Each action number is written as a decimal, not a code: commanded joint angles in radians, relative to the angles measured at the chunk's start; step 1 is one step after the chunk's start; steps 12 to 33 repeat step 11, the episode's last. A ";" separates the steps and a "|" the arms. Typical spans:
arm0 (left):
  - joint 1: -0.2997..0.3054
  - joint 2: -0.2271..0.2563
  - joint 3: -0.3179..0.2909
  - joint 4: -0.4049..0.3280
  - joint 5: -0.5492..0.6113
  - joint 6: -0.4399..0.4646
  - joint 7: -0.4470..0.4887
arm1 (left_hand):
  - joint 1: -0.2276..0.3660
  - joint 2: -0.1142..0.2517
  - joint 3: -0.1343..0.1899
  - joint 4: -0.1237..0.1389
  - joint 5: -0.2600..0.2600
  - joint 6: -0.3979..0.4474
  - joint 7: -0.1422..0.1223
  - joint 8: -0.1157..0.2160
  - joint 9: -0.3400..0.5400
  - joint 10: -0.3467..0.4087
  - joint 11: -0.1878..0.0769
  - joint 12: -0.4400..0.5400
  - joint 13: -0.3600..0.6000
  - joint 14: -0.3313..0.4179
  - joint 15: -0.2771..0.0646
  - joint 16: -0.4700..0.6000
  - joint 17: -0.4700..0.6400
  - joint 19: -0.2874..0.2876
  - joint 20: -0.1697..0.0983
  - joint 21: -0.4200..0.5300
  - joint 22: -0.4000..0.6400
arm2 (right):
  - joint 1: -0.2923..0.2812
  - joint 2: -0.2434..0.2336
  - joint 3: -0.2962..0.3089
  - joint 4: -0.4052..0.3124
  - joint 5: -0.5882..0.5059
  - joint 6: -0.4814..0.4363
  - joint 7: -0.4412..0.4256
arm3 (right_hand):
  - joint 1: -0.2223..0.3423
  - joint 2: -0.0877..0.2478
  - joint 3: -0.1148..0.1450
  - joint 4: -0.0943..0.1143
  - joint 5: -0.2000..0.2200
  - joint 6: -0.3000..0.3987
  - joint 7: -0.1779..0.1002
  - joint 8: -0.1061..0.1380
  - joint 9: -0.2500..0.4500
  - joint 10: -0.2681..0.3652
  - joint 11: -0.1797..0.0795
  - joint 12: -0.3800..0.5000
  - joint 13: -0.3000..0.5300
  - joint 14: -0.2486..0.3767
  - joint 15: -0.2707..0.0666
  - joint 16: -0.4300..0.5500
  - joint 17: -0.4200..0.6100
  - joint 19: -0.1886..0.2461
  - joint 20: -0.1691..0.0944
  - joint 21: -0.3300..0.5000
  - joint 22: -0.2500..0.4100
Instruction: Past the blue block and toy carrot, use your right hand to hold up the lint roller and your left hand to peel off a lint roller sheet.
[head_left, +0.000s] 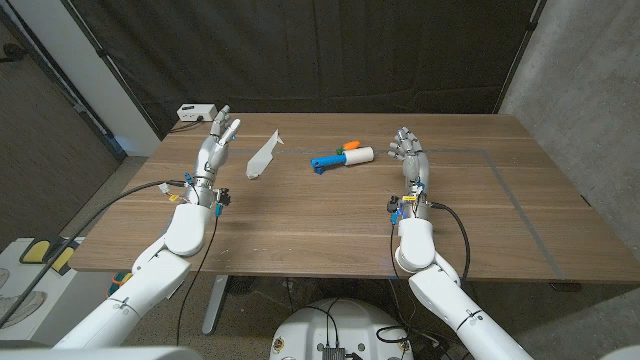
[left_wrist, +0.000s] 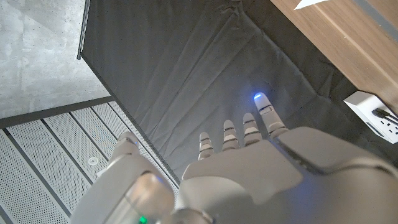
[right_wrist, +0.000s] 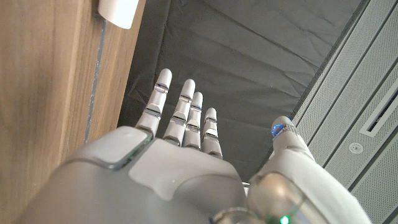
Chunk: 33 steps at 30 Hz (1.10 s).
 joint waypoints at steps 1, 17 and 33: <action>-0.007 -0.007 -0.001 0.017 -0.011 -0.014 -0.010 | 0.002 0.009 -0.003 0.003 0.005 0.008 -0.002 0.000 0.000 0.003 0.006 0.000 -0.002 0.001 -0.001 -0.003 0.001 -0.201 0.007 -0.006 0.004 | 0.019 0.023 -0.007 0.043 -0.030 0.048 -0.029 | -0.006 0.003 -0.009 0.001 0.005 0.008 -0.009 -0.004 0.006 -0.005 0.000 -0.002 -0.003 -0.014 0.003 -0.008 -0.002 -0.024 0.003 -0.014 0.004; 0.005 -0.015 -0.005 0.010 -0.029 -0.011 -0.009 | 0.000 0.013 -0.004 0.004 0.006 0.014 0.001 -0.002 0.000 0.005 0.012 -0.001 -0.007 -0.001 -0.003 -0.006 0.000 -0.205 0.008 -0.014 0.004 | 0.036 0.041 -0.027 0.082 -0.040 0.098 -0.016 | -0.014 0.006 -0.018 0.005 0.004 0.024 -0.012 -0.003 0.006 0.010 0.000 0.002 -0.010 0.000 -0.005 -0.008 -0.005 -0.037 0.002 -0.028 0.005; 0.005 -0.015 -0.005 0.010 -0.029 -0.011 -0.009 | 0.000 0.013 -0.004 0.004 0.006 0.014 0.001 -0.002 0.000 0.005 0.012 -0.001 -0.007 -0.001 -0.003 -0.006 0.000 -0.205 0.008 -0.014 0.004 | 0.036 0.041 -0.027 0.082 -0.040 0.098 -0.016 | -0.014 0.006 -0.018 0.005 0.004 0.024 -0.012 -0.003 0.006 0.010 0.000 0.002 -0.010 0.000 -0.005 -0.008 -0.005 -0.037 0.002 -0.028 0.005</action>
